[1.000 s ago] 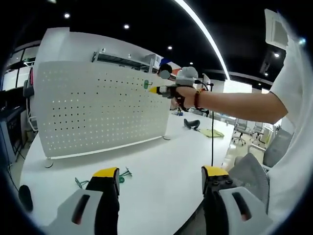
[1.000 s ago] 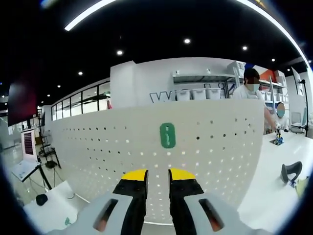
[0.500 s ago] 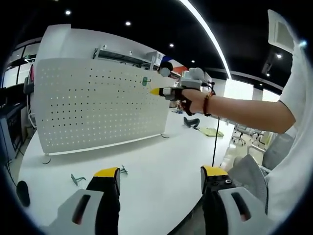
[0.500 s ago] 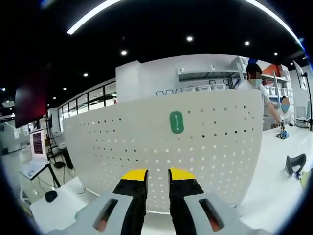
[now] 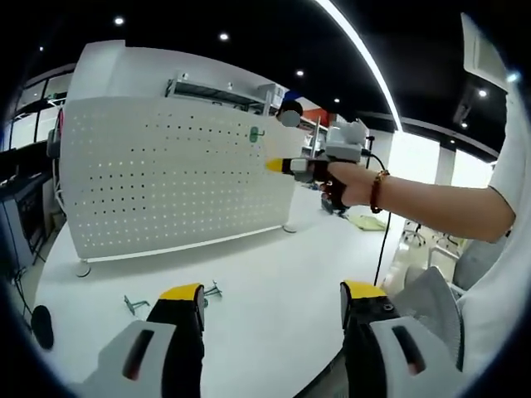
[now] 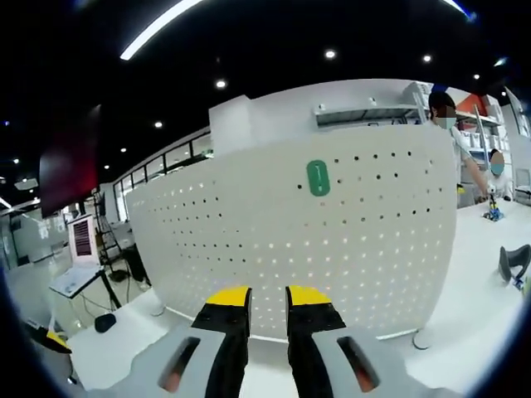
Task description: Insert the hook assembly into the mounting plate slot until the hook locks in place.
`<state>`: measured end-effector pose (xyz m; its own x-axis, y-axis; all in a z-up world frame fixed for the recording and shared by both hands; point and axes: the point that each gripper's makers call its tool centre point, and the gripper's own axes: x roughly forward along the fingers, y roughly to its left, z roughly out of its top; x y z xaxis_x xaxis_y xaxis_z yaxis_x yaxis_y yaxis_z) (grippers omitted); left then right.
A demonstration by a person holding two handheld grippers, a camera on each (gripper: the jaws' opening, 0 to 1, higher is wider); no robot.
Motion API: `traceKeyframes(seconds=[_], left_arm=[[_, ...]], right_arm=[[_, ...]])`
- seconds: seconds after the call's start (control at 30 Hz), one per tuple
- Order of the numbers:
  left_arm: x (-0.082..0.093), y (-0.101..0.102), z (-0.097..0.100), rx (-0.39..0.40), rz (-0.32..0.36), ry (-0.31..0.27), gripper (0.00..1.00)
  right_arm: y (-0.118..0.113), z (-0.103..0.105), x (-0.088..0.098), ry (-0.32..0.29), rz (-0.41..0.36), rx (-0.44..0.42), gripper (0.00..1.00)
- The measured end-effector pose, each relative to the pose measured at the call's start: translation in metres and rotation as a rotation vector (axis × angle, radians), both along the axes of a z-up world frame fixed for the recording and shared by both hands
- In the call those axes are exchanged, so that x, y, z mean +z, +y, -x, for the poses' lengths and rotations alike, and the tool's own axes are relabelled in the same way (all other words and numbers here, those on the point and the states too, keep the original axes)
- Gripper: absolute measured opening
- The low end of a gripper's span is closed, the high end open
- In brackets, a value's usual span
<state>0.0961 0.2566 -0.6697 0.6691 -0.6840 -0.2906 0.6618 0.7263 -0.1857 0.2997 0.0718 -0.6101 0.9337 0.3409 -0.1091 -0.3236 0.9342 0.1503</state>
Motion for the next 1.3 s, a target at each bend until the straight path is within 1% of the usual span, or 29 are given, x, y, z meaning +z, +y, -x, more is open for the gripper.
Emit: traceKeyframes(seconds=[0.07, 0.23, 0.47, 0.57, 0.63, 0.73, 0.83, 1.03, 1.13, 1.3], left_arm=[[0.0, -0.001, -0.001, 0.009, -0.007, -0.002, 0.69], [-0.001, -0.002, -0.004, 0.036, -0.003, 0.003, 0.68], [-0.009, -0.008, -0.005, 0.055, -0.011, 0.02, 0.68], [-0.014, -0.008, -0.007, 0.072, -0.015, 0.032, 0.68], [-0.019, -0.008, -0.01, 0.086, -0.024, 0.045, 0.67], [-0.024, -0.009, -0.012, 0.097, -0.024, 0.062, 0.67], [-0.029, -0.012, -0.012, 0.082, -0.047, 0.069, 0.67], [-0.04, -0.015, -0.016, 0.075, -0.076, 0.092, 0.67], [-0.042, -0.019, -0.018, 0.071, -0.083, 0.097, 0.67], [-0.05, -0.022, -0.022, 0.081, -0.105, 0.124, 0.66]], right_arm=[[0.001, 0.003, -0.003, 0.011, 0.006, 0.01, 0.16], [0.007, 0.016, -0.005, 0.012, 0.014, 0.06, 0.16], [0.015, 0.038, -0.009, 0.012, 0.021, 0.117, 0.17], [0.017, 0.047, -0.016, 0.016, 0.03, 0.14, 0.17], [0.017, 0.053, -0.025, 0.038, 0.047, 0.164, 0.17], [0.014, 0.059, -0.03, 0.039, 0.047, 0.176, 0.18], [0.011, 0.066, -0.036, 0.054, 0.038, 0.184, 0.18], [0.005, 0.076, -0.044, 0.063, 0.026, 0.2, 0.21], [0.006, 0.083, -0.045, 0.066, 0.024, 0.212, 0.22], [0.006, 0.097, -0.051, 0.07, 0.011, 0.231, 0.22]])
